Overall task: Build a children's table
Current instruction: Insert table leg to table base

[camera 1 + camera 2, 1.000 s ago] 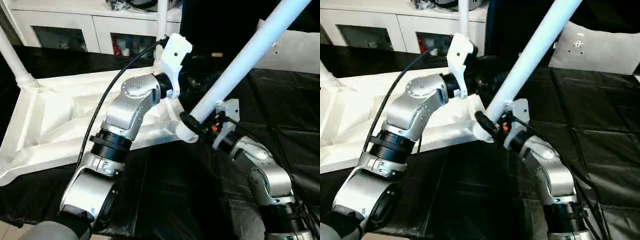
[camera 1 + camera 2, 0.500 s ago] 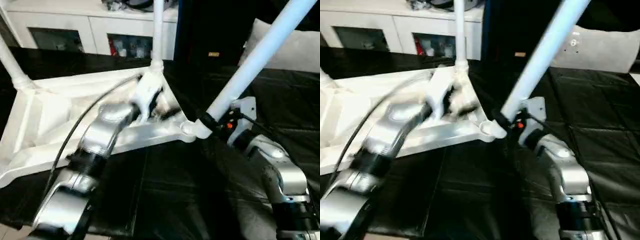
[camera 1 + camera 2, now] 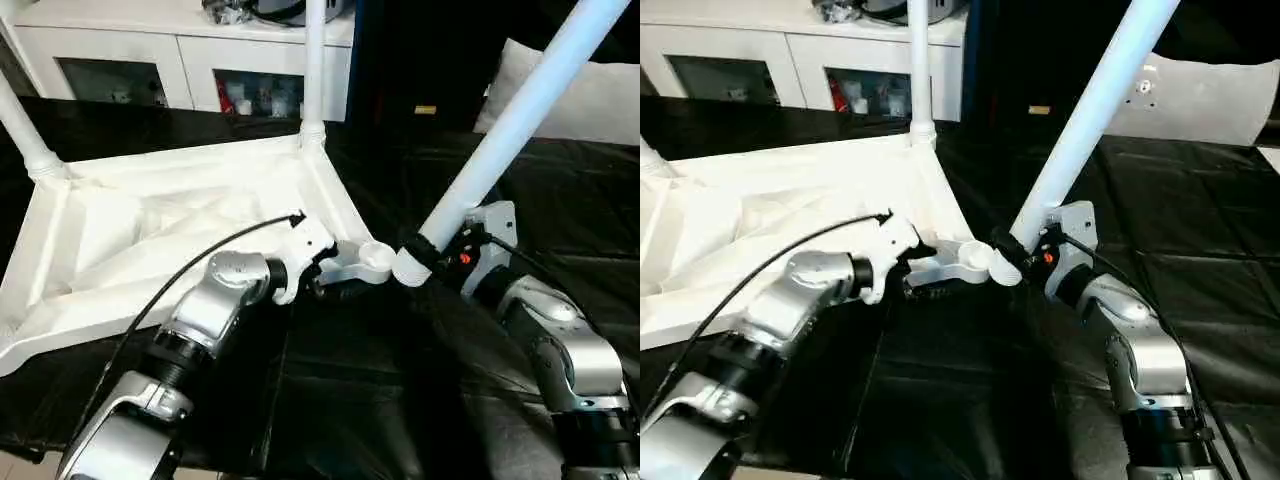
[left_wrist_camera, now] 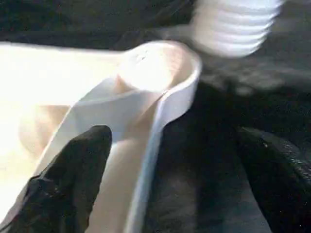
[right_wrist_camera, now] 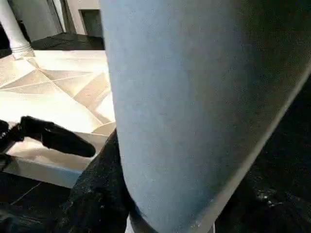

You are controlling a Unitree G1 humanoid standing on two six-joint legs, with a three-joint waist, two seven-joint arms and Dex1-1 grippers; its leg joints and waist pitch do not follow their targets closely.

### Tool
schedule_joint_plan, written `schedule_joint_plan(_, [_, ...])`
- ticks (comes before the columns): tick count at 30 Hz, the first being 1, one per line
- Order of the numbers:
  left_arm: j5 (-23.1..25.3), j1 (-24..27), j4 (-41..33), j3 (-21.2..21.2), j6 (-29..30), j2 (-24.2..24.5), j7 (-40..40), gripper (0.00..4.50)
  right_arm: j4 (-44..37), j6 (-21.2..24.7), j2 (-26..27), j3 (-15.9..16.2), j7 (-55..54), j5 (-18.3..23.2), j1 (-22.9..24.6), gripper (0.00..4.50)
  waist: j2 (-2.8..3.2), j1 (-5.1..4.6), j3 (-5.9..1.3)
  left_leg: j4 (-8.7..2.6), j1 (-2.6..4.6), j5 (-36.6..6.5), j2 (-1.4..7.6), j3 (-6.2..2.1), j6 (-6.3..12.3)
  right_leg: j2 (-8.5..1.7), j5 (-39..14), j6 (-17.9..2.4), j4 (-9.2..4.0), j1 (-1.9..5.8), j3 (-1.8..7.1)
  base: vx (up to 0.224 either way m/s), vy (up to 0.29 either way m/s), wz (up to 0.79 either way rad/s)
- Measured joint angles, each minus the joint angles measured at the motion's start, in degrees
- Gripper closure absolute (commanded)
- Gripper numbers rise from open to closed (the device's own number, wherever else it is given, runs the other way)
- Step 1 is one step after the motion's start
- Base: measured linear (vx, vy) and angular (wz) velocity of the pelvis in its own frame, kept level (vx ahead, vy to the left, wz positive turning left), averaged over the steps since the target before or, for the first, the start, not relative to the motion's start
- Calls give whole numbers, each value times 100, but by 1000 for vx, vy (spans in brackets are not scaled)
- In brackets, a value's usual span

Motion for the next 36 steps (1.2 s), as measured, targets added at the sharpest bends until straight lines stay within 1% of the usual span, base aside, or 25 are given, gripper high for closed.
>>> schedule_joint_plan(3, [11, -76, 246, 38, -177, 15, 67, 57, -17, 5, -1, 21, 2, 2, 20, 263, 1, 8, 0, 1, -2, 1, 0, 0, 0, 0, 1, 0, -1, 0, 0, 0, 0, 0])
schedule_joint_plan(8, [34, -179, 428, 76, -236, 72, 26, 91, -55, 20, -6, 30, 38, 3, 29, 263, 1, 10, 0, 0, -3, 1, 0, 0, 0, 0, 2, -1, -2, 0, 0, 0, 0, 0])
schedule_joint_plan(11, [24, -243, 529, 116, -227, 73, -39, 125, -58, 52, -16, 30, 42, 3, 29, 263, 1, 12, 0, 1, -2, 1, 0, 0, 1, 0, 2, -1, -2, 0, 0, 0, 0, 0])
schedule_joint_plan(15, [33, -388, 743, 103, -233, 101, -187, 140, -58, 61, -33, 34, 50, 2, 30, 263, 1, 14, 0, 0, -2, 1, 0, 0, 1, 0, 3, -2, -2, 0, 0, 0, 0, 0])
schedule_joint_plan(16, [44, -399, 770, 97, -233, 117, -225, 160, -58, 61, -32, 36, 53, 2, 30, 263, 1, 14, 0, 0, -2, 1, 0, 0, 1, 0, 3, -2, -2, 0, 0, 0, 0, 0])
schedule_joint_plan(19, [56, -428, 801, 76, -235, 129, -296, 182, -58, 61, -37, 36, 58, 1, 30, 263, 1, 14, 0, 0, -2, 1, 0, 0, 1, 0, 3, -2, -2, 0, 0, 0, 0, 0])
schedule_joint_plan(20, [77, -444, 820, 62, -240, 130, -336, 203, -58, 61, -37, 37, 63, 1, 30, 263, 1, 15, 0, 0, -2, 1, 0, 0, 1, 0, 3, -2, -2, 0, 0, 0, 0, 0])
schedule_joint_plan(23, [116, -485, 891, 40, -313, 144, -442, 215, -58, 61, -43, 37, 92, 0, 31, 263, 1, 15, 0, 0, -2, 1, 0, 0, 1, 0, 3, -2, -2, 0, 0, 0, 0, 0])
schedule_joint_plan(26, [160, -562, 1000, -18, -370, 154, -528, 248, -58, 61, -67, 41, 130, -1, 31, 263, 1, 15, 0, 1, -2, 1, 0, 0, 1, 0, 3, -2, -2, 0, 0, 0, 0, 0])
schedule_joint_plan(28, [175, -578, 1028, -37, -401, 155, -542, 248, -58, 62, -87, 41, 145, -1, 32, 263, 1, 15, 0, 1, -1, 1, 0, 0, 1, 0, 3, -3, -1, 0, 0, 0, 0, 0])
schedule_joint_plan(31, [262, -611, 1047, -87, -423, 164, -624, 280, -58, 63, -87, 42, 153, -2, 32, 263, 4, 15, -2, 1, -1, 1, 0, 0, 1, 0, 3, -3, -2, 0, 0, 0, 0, 0])
schedule_joint_plan(35, [329, -634, 1097, -112, -477, 160, -643, 305, -58, 64, -87, 46, 160, -14, 52, 263, 6, 15, -4, 0, 0, 1, 0, 0, 1, 0, 3, -3, -2, 2, 0, 0, 0, 0])
schedule_joint_plan(36, [328, -640, 1112, -109, -481, 157, -643, 318, -58, 64, -87, 51, 161, -18, 61, 263, 6, 14, -4, 1, 2, 1, 0, 0, 1, 0, 3, -3, -2, 3, 0, 0, 0, 0])
